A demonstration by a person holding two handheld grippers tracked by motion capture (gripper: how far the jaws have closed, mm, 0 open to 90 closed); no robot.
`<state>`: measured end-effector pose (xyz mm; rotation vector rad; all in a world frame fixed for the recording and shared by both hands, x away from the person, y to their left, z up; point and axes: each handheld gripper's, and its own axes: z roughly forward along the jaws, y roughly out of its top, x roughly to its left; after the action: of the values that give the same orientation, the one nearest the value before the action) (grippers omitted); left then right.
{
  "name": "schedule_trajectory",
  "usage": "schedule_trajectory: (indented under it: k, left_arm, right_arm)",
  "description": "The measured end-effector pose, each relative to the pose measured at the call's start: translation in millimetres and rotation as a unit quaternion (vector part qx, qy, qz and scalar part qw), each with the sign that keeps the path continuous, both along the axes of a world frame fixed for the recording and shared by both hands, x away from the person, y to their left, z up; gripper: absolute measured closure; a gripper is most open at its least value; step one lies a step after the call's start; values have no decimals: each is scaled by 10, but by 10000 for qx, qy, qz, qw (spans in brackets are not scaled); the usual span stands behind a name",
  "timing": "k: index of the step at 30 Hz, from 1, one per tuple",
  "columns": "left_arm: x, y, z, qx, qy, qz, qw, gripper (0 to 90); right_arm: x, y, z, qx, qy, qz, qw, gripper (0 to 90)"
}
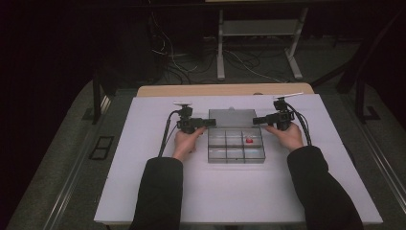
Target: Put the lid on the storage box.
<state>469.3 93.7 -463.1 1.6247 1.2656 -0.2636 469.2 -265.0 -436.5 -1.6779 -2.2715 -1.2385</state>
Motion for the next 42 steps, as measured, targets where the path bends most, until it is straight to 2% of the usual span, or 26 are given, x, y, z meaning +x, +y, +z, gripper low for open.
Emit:
schedule_trajectory:
  k: [5,11,20,27,37,38,42]
  left_arm:
    - [4,4,-12,-100,42,-10,9999,539]
    - [-3,0,0,-112,-34,4,9999,565]
    - [-8,31,60,-123,-267,-3,9996,656]
    - [-16,77,147,-187,-579,-67,9981,768]
    - [-54,94,221,-84,-886,-197,9958,821]
    - [-58,93,224,-88,-895,-193,9958,822]
    - [-69,91,223,-108,-913,-169,9956,824]
  right_arm:
    - [5,-3,-8,59,47,2,10000,489]
    - [3,-9,-4,88,49,-14,9999,490]
    - [-13,8,36,106,-42,32,9999,491]
    - [-47,43,101,29,-170,93,9998,494]
    - [-87,89,168,97,-369,337,9987,597]
    - [-92,93,174,167,-381,381,9984,603]
    - [-98,82,179,112,-434,385,9983,669]
